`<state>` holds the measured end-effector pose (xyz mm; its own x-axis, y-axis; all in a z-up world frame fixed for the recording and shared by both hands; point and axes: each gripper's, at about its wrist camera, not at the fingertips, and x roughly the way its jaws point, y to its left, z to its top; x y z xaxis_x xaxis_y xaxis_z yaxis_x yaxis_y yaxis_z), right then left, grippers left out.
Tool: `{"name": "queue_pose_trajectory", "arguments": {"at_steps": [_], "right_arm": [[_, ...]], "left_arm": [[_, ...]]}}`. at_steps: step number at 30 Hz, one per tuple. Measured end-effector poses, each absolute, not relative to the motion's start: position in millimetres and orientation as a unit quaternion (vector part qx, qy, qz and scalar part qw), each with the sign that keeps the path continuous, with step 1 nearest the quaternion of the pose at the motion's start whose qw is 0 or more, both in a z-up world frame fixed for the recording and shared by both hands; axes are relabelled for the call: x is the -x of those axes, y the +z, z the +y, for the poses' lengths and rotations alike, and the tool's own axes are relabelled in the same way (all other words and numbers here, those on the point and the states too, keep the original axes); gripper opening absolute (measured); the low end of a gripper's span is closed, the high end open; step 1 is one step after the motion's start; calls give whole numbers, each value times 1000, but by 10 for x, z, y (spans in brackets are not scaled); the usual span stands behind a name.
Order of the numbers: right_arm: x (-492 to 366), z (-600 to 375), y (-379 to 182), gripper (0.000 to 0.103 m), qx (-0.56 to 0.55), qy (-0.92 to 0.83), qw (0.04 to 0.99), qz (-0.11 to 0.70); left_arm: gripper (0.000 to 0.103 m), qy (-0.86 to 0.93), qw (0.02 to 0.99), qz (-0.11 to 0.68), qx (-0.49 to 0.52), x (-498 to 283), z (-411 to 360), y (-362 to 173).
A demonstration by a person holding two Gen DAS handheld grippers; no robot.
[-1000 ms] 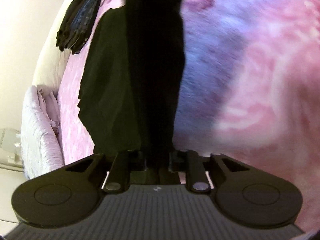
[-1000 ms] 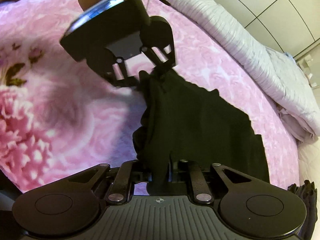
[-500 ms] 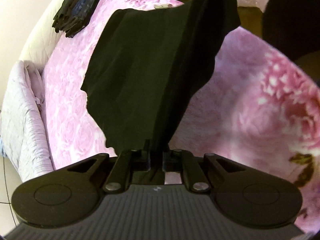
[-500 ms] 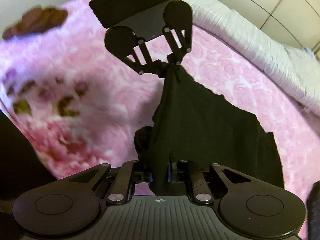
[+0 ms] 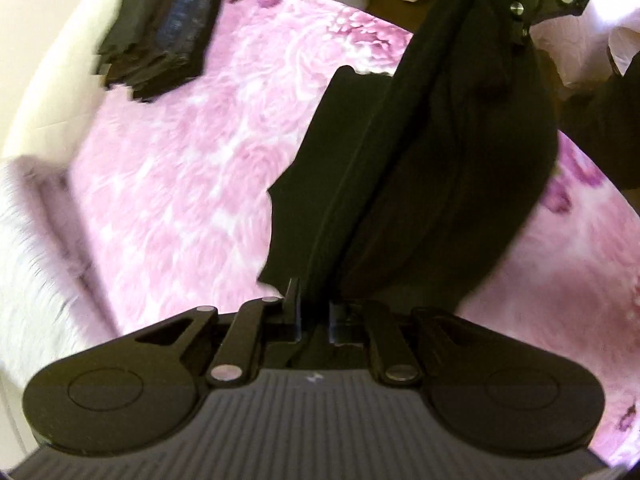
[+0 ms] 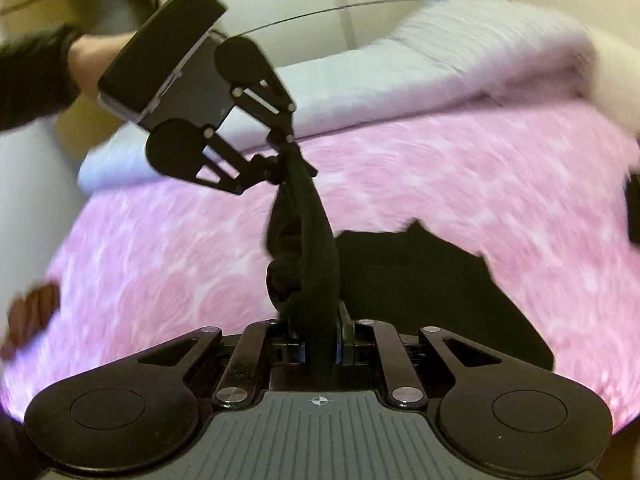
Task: Fold clothes
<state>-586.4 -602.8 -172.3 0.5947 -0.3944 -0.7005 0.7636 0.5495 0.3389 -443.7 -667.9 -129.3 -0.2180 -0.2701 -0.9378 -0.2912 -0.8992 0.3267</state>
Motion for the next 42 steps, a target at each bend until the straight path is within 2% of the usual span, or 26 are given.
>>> {"name": "queue_pose_trajectory", "arguments": {"at_steps": [4, 9, 12, 13, 14, 19, 22, 24, 25, 26, 29, 33, 38, 42], "right_arm": [[6520, -6575, -2213, 12, -419, -353, 799, 248], [7002, -7008, -2917, 12, -513, -354, 749, 227], [7210, -7092, -3217, 15, -545, -360, 727, 213], [7274, -7105, -3278, 22, -555, -363, 719, 207], [7328, -7110, -3307, 30, -566, -367, 710, 200], [7450, -7015, -3251, 47, -603, -386, 679, 164], [7409, -6904, -3186, 48, -611, -404, 668, 135], [7351, -6839, -3183, 47, -608, -421, 661, 122], [7325, -6841, -3196, 28, -610, -430, 654, 122], [7299, -6850, -3213, 16, -613, -439, 645, 125], [7251, -6892, -3200, 10, -615, -460, 628, 126], [7302, -6947, -2945, 9, -587, -467, 652, 106], [7432, -6983, -3315, 9, -618, -480, 615, 94], [7483, -7000, -3404, 9, -626, -480, 608, 90]], "left_arm": [[16, 734, 49, 181, 653, 5095, -7148, -1876], [27, 724, 66, 119, 676, 5556, -7547, -2593], [39, 733, 32, 64, 676, 5560, -7765, -2689], [40, 736, 20, 46, 675, 5560, -7837, -2717], [40, 738, 8, 27, 674, 5559, -7910, -2745], [39, 761, -73, 6, 645, 5084, -8115, -2419], [39, 760, -126, -108, 628, 4692, -8307, -2347], [39, 753, -150, -175, 616, 4506, -8382, -2422], [39, 747, -160, -204, 612, 4444, -8406, -2496], [38, 743, -165, -225, 609, 4412, -8422, -2555], [36, 742, -176, -253, 596, 4371, -8430, -2587], [36, 752, -183, -268, 574, 4360, -8449, -2565], [36, 753, -174, -279, 570, 4419, -8469, -2701], [35, 747, -159, -260, 592, 4543, -8418, -2923]]}}
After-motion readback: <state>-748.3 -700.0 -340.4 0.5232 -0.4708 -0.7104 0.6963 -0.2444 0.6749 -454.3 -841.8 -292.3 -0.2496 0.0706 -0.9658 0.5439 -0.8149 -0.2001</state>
